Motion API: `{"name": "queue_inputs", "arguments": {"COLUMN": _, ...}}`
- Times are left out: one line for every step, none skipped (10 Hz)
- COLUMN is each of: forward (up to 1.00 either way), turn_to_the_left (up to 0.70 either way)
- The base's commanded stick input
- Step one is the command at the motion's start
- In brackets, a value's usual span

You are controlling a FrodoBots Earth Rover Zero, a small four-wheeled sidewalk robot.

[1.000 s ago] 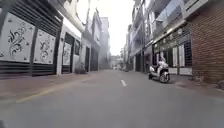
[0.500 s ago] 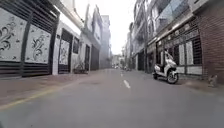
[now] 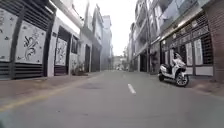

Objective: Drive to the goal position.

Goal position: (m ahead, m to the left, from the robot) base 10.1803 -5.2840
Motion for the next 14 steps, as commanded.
{"name": "queue_inputs", "arguments": {"forward": 1.0, "turn_to_the_left": 0.46}}
{"name": "queue_inputs", "arguments": {"forward": 1.0, "turn_to_the_left": 0.34}}
{"name": "queue_inputs", "arguments": {"forward": 1.0, "turn_to_the_left": 0.06}}
{"name": "queue_inputs", "arguments": {"forward": 1.0, "turn_to_the_left": 0.06}}
{"name": "queue_inputs", "arguments": {"forward": 1.0, "turn_to_the_left": 0.06}}
{"name": "queue_inputs", "arguments": {"forward": 1.0, "turn_to_the_left": 0.06}}
{"name": "queue_inputs", "arguments": {"forward": 1.0, "turn_to_the_left": 0.06}}
{"name": "queue_inputs", "arguments": {"forward": 1.0, "turn_to_the_left": 0.06}}
{"name": "queue_inputs", "arguments": {"forward": 1.0, "turn_to_the_left": 0.06}}
{"name": "queue_inputs", "arguments": {"forward": 1.0, "turn_to_the_left": 0.06}}
{"name": "queue_inputs", "arguments": {"forward": 1.0, "turn_to_the_left": 0.06}}
{"name": "queue_inputs", "arguments": {"forward": 1.0, "turn_to_the_left": 0.06}}
{"name": "queue_inputs", "arguments": {"forward": 1.0, "turn_to_the_left": 0.06}}
{"name": "queue_inputs", "arguments": {"forward": 1.0, "turn_to_the_left": 0.06}}
